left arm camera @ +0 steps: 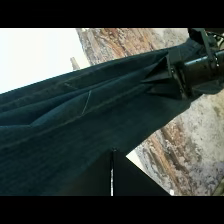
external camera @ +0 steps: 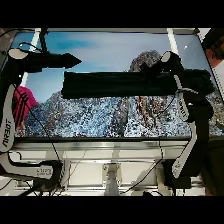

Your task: Fold the clothes and pants, and hang the long-sleeved shirts on hangers.

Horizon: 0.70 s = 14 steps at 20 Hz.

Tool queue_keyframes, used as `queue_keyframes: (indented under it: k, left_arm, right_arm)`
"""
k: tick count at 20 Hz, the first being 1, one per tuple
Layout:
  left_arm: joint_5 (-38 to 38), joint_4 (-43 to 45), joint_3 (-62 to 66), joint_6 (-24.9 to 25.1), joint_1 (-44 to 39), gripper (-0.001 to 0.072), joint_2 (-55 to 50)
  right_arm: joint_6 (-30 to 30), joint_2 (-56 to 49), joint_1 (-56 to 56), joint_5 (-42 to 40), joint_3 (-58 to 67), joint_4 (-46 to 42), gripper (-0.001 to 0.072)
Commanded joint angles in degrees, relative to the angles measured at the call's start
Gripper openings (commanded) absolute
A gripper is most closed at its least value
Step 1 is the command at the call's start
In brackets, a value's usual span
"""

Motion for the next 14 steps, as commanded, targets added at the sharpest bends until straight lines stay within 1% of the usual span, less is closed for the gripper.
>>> queue_keyframes:
  k: [1, 4, 5, 7, 8, 10, 12, 14]
  left_arm:
    - [-0.57, 0.02, 0.04, -0.04, -0.02, 0.0013, 0.00]
    - [-0.55, 0.02, 0.04, -0.04, -0.02, 0.0013, 0.00]
    - [-0.57, 0.02, 0.04, -0.04, -0.02, 0.0013, 0.00]
    - [-0.55, 0.04, 0.04, -0.04, -0.02, 0.0013, 0.00]
    - [-0.57, 0.02, 0.04, -0.04, -0.02, 0.0013, 0.00]
    - [-0.57, 0.04, 0.04, -0.04, -0.02, 0.0013, 0.00]
    - [-0.55, 0.04, 0.04, -0.04, -0.02, 0.0013, 0.00]
    - [-0.57, 0.02, 0.04, -0.04, -0.02, 0.0013, 0.00]
  right_arm:
    - [0.68, -0.74, 0.07, -0.70, 0.00, -0.31, 0.0409]
    - [0.63, -1.42, 0.11, -2.32, 0.02, -0.28, 0.0407]
    - [0.63, -1.53, 0.11, -3.15, 0.02, -0.31, 0.0383]
    - [0.66, -1.53, 0.11, -4.37, 0.02, -0.24, 0.0310]
    - [0.63, -1.53, 0.11, -4.57, 0.02, -0.04, 0.0251]
    - [0.66, -1.46, 0.11, -4.31, 0.04, 1.49, 0.0051]
    - [0.44, -1.40, 0.24, -4.00, 1.22, 4.11, 0.0049]
    - [0.48, -1.40, 0.35, -7.17, 2.89, 4.96, 0.0050]
